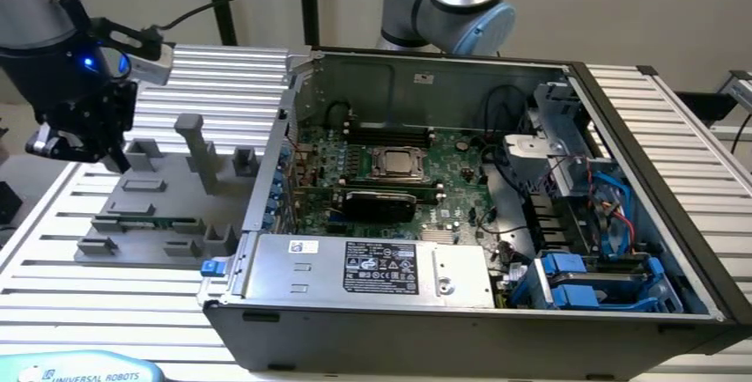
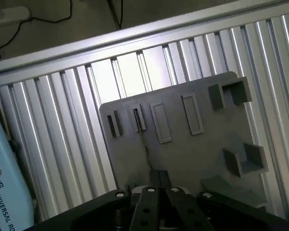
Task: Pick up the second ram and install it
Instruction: 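Pick up the second ram and move it above second insertion slot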
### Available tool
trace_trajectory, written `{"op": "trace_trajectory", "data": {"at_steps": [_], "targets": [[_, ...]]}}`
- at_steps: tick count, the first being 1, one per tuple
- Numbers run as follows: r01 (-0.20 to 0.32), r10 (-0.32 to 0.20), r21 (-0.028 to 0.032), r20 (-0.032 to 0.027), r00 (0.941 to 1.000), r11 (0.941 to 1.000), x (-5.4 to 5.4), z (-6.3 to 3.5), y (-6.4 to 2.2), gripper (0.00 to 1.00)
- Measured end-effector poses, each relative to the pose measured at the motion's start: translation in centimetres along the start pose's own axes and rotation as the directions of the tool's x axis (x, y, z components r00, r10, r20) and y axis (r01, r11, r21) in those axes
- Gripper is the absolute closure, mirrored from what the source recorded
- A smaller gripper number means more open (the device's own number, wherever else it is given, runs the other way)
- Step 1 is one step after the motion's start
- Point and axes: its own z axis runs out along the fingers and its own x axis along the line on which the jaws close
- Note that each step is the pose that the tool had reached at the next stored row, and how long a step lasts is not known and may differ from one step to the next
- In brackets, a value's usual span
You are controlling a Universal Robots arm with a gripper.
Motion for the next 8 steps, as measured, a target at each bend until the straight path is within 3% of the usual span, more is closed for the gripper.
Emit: {"op": "trace_trajectory", "data": {"at_steps": [4, 8], "targets": [[0.073, -0.073, 0.0058, -0.0015, 0.9973, 0.9973, 0.0, 0.38, -0.01, 0.89], [0.145, -0.145, 0.005, -0.0042, 0.9894, 0.9894, 0.01, 0.77, -0.03, 0.89]]}}
